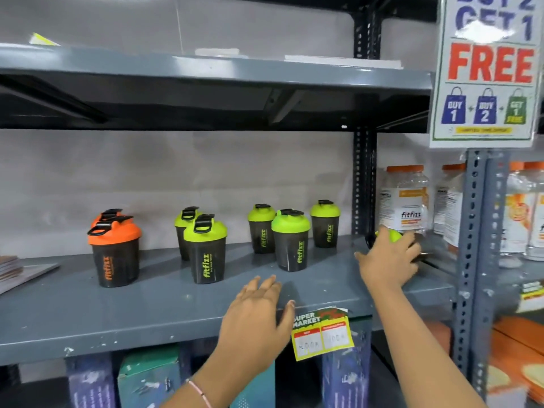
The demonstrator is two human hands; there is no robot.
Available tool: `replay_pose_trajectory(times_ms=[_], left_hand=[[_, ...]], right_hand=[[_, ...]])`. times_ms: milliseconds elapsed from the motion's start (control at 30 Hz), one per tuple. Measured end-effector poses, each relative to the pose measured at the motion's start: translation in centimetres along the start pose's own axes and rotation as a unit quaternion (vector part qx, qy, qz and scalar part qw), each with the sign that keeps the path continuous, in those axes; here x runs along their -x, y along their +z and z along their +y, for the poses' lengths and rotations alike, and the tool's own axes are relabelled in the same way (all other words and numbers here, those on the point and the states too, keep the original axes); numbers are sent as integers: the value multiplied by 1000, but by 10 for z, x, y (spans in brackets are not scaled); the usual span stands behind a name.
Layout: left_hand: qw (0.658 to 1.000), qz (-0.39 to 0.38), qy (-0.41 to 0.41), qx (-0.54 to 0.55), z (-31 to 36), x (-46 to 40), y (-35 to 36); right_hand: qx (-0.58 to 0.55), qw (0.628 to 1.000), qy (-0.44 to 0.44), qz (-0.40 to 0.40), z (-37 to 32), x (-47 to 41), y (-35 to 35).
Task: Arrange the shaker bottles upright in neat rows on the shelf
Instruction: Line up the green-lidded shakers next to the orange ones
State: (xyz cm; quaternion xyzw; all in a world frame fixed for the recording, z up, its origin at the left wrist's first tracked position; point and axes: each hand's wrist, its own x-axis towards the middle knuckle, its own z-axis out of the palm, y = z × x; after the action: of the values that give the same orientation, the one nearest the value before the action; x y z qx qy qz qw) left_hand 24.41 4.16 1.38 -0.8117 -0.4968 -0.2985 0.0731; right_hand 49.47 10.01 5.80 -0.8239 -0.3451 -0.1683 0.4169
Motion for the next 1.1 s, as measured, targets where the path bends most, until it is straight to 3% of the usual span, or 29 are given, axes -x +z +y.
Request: replay_pose_trajectory(times_ms=[133, 233, 300, 433, 733, 967, 1100], left_hand=[[999, -14, 40, -12, 23, -17, 14], [999, -17, 41, -16, 36, -22, 21], [999, -5, 38, -23, 39, -23, 23], [999, 9, 37, -18, 38, -22, 27], [998, 23, 39, -38, 38, -19, 28], [998, 29, 33, -48, 39, -18, 31], [998, 36, 30, -53, 39, -18, 33]], right_hand=[[-92, 993, -78, 9, 14, -8, -8], [-266, 950, -165, -4, 25, -22, -19], [-303, 929, -214, -17, 24, -41, -31], [-207, 936, -274, -76, 4, -97, -56], [20, 862, -365, -352, -44, -152, -54], [64, 846, -392, -356, -59, -144, -42], [104, 871, -372, -304, -67, -140, -41]])
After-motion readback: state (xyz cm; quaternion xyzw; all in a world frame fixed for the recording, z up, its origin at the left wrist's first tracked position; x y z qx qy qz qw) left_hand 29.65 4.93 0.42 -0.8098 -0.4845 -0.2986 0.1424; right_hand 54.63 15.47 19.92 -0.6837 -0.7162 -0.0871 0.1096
